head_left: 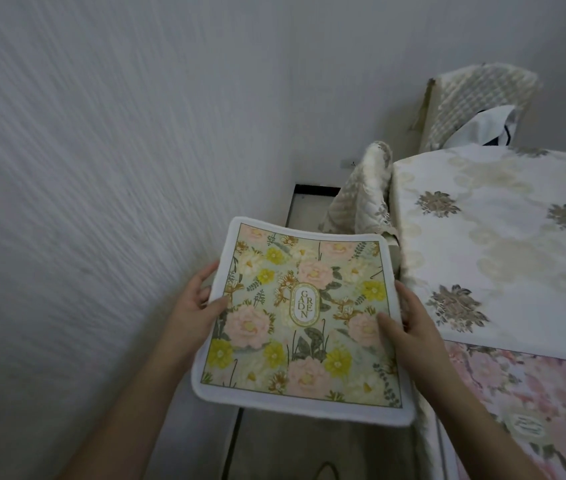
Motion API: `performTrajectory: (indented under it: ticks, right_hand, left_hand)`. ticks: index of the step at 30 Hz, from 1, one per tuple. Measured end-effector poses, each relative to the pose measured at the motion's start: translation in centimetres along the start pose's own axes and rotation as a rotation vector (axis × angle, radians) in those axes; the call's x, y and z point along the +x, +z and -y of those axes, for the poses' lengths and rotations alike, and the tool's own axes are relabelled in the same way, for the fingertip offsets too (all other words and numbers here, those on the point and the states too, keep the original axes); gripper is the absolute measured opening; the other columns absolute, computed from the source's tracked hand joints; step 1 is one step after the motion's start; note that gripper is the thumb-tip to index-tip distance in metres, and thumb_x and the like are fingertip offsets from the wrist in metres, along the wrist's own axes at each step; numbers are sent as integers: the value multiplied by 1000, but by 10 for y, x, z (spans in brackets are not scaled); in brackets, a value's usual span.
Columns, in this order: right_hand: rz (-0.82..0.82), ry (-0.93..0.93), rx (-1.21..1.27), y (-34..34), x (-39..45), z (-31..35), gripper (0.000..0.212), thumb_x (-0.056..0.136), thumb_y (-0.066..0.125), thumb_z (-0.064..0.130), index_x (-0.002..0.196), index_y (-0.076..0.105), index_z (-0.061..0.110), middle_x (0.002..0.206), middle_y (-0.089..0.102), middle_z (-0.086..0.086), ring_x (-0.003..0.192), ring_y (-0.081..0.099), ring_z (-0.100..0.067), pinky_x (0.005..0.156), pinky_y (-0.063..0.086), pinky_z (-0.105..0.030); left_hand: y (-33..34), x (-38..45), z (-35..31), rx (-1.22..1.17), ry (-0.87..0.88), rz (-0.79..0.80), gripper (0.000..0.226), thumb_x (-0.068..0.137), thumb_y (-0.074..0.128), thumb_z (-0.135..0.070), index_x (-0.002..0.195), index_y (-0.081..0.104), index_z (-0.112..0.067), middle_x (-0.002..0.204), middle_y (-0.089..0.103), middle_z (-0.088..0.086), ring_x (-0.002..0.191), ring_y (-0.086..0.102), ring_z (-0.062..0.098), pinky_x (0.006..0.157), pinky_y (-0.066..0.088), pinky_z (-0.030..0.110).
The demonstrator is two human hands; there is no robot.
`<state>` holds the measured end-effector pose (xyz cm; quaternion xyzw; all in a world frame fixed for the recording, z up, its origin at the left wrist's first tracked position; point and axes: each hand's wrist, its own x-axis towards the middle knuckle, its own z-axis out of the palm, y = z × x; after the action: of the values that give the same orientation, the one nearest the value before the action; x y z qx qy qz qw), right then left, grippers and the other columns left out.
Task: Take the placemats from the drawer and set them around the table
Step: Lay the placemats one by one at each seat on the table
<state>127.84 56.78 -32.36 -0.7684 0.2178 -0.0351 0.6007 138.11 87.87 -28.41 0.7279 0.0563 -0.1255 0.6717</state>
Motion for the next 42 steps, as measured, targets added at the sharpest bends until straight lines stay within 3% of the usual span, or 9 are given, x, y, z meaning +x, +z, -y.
performTrajectory:
  ticks: [3,7,15,20,25,31,35,39,42]
  right_hand:
    - [-23,6,-13,3,19,6,58,95,60,25,144,34,45,118,67,10,95,71,-12,79,60,-46]
    - [-28,22,10,14,44,18,56,97,57,21,144,35,42,116,67,11,92,71,-9,73,62,-38]
    - [-142,34,-89,20,106,45,58,97,56,26,146,29,45,125,64,5,98,70,-15,78,60,-47]
    - [-202,56,-85,13,131,60,58,99,54,23,148,28,38,117,66,4,87,71,-11,61,59,-28]
    - [-253,96,-68,2,158,60,57,98,55,24,146,29,42,109,67,8,84,72,-14,67,61,-40]
    - [-271,92,-30,-18,214,55,57,97,56,25,145,31,44,109,69,8,85,73,-13,73,61,-43]
    - [-251,91,17,-34,256,57,59,98,56,23,147,30,42,109,69,3,84,73,-14,68,61,-37]
    - [-247,109,26,-50,297,57,61,97,57,24,147,29,43,107,70,1,81,73,-14,72,61,-43]
    - [-242,112,20,-60,321,58,61,97,57,25,147,28,44,107,69,4,77,73,-9,65,60,-34]
  left_hand:
    - [1,24,-5,-1,-6,12,59,92,59,4,138,50,-32,111,73,9,92,74,31,72,60,53]
    - [1,66,-8,-7,-22,35,59,92,58,5,137,51,-34,111,73,9,91,74,32,71,60,53]
    - [21,149,-16,-45,-5,113,58,92,58,4,129,54,-40,107,74,8,88,74,31,70,60,53]
    - [43,191,-27,-51,-21,166,57,91,60,2,127,54,-42,107,73,9,86,75,30,68,61,51]
    - [66,228,-36,-19,-41,214,58,92,60,1,136,50,-35,107,73,9,85,75,30,68,61,52]
    - [100,282,-49,-6,-55,243,57,93,59,1,138,49,-33,112,71,12,89,74,32,70,60,52]
    - [125,317,-59,-3,-80,241,58,92,60,2,138,49,-31,114,71,13,92,73,33,72,60,54]
    - [150,348,-76,-1,-75,240,58,92,60,3,138,50,-30,112,71,13,91,73,34,73,60,55]
    - [165,371,-86,11,-67,235,58,92,61,2,137,51,-32,113,71,13,93,73,34,75,59,57]
